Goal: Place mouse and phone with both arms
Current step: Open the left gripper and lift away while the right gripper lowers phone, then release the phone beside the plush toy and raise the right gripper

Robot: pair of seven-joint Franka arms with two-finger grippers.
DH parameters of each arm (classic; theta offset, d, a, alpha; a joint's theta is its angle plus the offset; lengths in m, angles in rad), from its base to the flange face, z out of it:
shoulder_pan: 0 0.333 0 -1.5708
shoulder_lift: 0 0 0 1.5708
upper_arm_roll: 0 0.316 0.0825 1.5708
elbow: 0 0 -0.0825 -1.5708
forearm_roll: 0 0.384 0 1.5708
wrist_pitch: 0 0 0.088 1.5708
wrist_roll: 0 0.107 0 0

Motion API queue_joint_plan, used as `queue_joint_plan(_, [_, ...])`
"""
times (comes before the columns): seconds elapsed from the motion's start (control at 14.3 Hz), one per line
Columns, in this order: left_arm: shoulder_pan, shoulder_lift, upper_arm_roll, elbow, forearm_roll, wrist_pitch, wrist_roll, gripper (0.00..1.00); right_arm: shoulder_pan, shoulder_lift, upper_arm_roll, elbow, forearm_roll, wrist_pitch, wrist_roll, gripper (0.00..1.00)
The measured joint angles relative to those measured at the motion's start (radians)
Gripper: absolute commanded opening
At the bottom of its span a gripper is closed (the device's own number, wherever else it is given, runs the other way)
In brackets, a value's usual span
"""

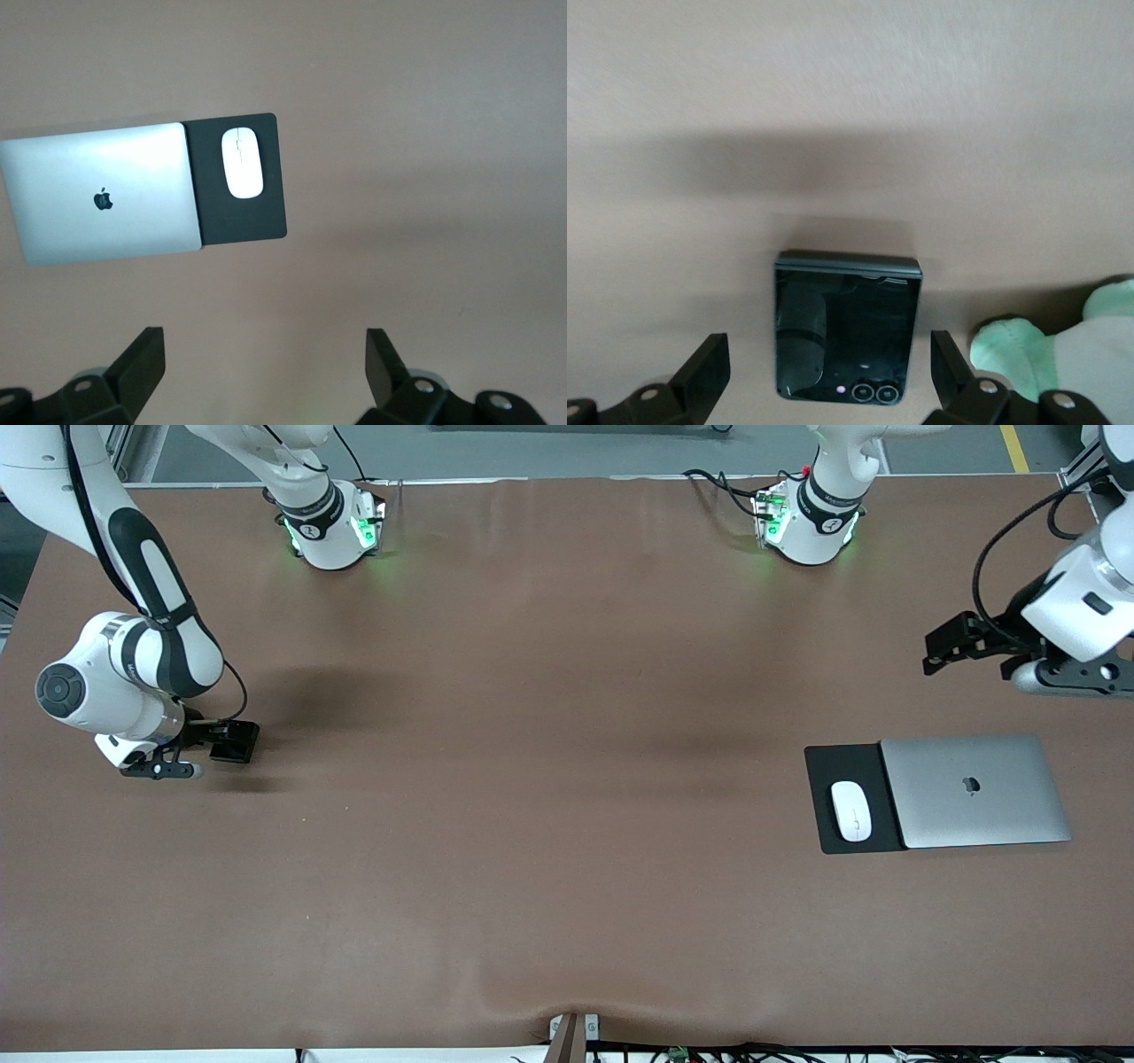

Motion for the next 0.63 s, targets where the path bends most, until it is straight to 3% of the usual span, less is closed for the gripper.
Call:
queue_joint_plan(0.35, [0.000,0.025,-0.020,0.054,0.012,-0.040,-0.032,1.00,0.038,-0.106,0.009,0.255,0.000,-0.311,0.000,1.00])
queue_joint_plan(0.63, [-0.001,0.090,-0.024,0.154,0.013,-0.105,-0.063,1.00,0.078,-0.115,0.010,0.439,0.000,-0.466,0.001,1.00])
